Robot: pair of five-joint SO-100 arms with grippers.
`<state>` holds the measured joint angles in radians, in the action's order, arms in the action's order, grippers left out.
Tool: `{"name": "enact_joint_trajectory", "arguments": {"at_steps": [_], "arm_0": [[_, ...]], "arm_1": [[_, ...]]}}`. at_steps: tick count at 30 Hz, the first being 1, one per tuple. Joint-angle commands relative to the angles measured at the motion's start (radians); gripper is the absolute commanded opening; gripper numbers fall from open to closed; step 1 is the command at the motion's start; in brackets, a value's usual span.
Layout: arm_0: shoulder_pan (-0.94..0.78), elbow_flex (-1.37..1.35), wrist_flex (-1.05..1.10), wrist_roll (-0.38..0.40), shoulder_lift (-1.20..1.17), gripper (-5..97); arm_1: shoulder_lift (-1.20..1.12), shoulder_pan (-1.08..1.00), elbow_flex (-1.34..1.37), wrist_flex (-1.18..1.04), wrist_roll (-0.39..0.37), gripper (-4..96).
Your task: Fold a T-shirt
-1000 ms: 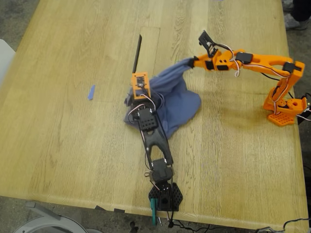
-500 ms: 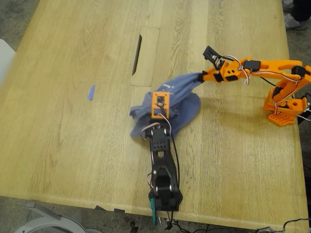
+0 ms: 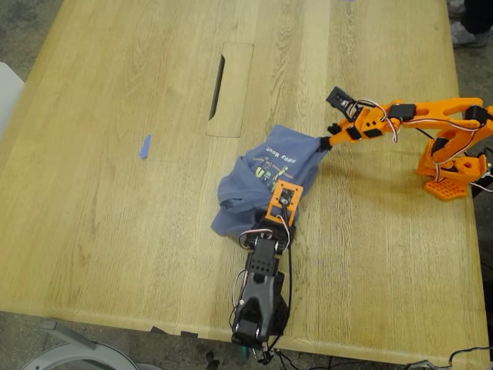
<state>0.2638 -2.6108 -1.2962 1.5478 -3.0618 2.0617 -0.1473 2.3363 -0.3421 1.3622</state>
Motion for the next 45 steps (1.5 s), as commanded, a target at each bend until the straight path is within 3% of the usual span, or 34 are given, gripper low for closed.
{"name": "enact_joint_trajectory", "arguments": {"at_steps": [1, 7, 10, 14, 18, 22, 23, 27, 35, 40, 45], "arm_0": [[0.044, -0.002, -0.009, 0.087, -0.063, 51], [0.060, -0.011, -0.143, 0.109, -0.087, 58], [0.086, -0.006, -0.193, 0.170, -0.080, 63], [0.067, 0.008, -0.207, 0.193, -0.075, 69], [0.043, 0.040, -0.155, 0.193, -0.071, 69], [0.038, 0.137, -0.060, 0.155, -0.017, 68], [0.032, 0.170, -0.048, 0.141, 0.005, 66], [-0.025, 0.298, 0.058, 0.104, 0.107, 51], [-0.186, 0.324, 0.430, 0.124, 0.313, 0], [-0.233, 0.242, 0.664, 0.133, 0.440, 0], [-0.256, 0.152, 0.752, 0.146, 0.518, 0]], "arm_1": [[0.061, 0.025, 0.009, -0.009, -0.012, 38.6], [0.147, 0.063, 0.087, -0.075, -0.012, 44.8], [0.198, 0.081, 0.121, -0.117, -0.014, 47.2], [0.258, 0.106, 0.140, -0.190, -0.012, 49.9], [0.308, 0.109, 0.118, -0.278, -0.008, 48.3], [0.325, 0.081, 0.015, -0.373, 0.003, 39.9], [0.319, 0.077, -0.017, -0.383, 0.003, 36.1], [0.250, 0.071, -0.166, -0.403, 0.014, 1.5], [-0.103, 0.121, -0.543, -0.311, 0.041, 0.2], [-0.342, 0.169, -0.713, -0.198, 0.043, 0.2], [-0.506, 0.219, -0.795, -0.100, 0.038, 0.2]]}}
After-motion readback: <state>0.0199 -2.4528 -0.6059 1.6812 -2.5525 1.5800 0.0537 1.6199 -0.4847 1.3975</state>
